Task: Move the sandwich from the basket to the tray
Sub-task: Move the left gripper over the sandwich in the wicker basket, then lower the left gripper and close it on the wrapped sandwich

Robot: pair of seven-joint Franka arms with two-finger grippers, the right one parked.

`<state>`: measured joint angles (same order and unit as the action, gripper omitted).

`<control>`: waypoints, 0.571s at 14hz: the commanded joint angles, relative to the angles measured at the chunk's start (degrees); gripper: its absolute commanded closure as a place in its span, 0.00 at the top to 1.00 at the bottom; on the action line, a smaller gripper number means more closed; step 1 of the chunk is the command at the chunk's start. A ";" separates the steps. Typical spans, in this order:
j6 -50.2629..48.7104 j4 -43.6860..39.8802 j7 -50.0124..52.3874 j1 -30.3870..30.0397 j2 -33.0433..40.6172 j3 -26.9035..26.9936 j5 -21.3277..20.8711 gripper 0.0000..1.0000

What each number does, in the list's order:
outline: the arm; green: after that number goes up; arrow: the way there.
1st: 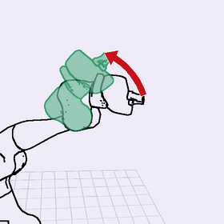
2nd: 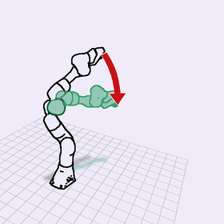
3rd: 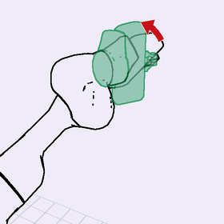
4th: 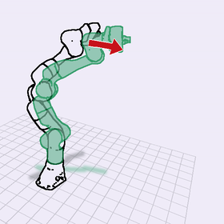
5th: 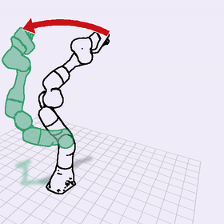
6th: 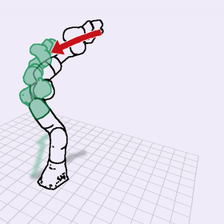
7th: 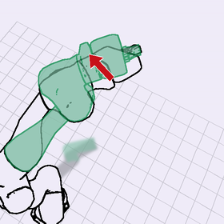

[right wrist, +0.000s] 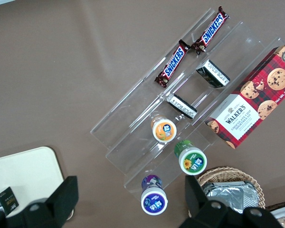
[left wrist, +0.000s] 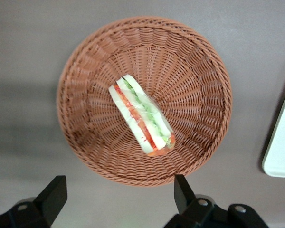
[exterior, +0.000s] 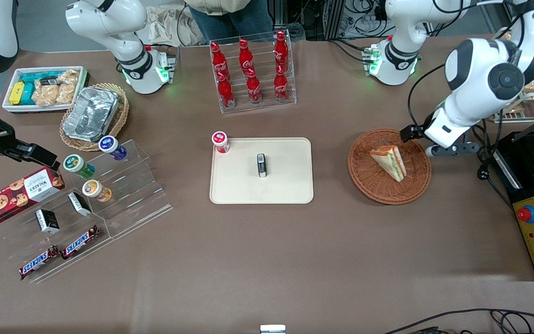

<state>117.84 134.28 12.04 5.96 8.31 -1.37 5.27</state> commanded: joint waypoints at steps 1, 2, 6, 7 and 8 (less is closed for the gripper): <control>3.52 0.89 7.80 0.80 -1.80 -0.30 1.32 1.00; 5.89 1.94 10.26 1.51 -1.98 -0.30 1.32 1.00; 16.08 8.70 15.73 1.69 -3.03 -0.30 1.41 1.00; 17.58 9.33 16.69 1.69 -3.38 -0.30 1.41 1.00; 18.30 9.25 17.92 1.78 -4.17 -0.30 1.50 0.99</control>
<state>133.49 142.14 27.33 7.40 4.39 -1.66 5.95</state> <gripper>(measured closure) 0.000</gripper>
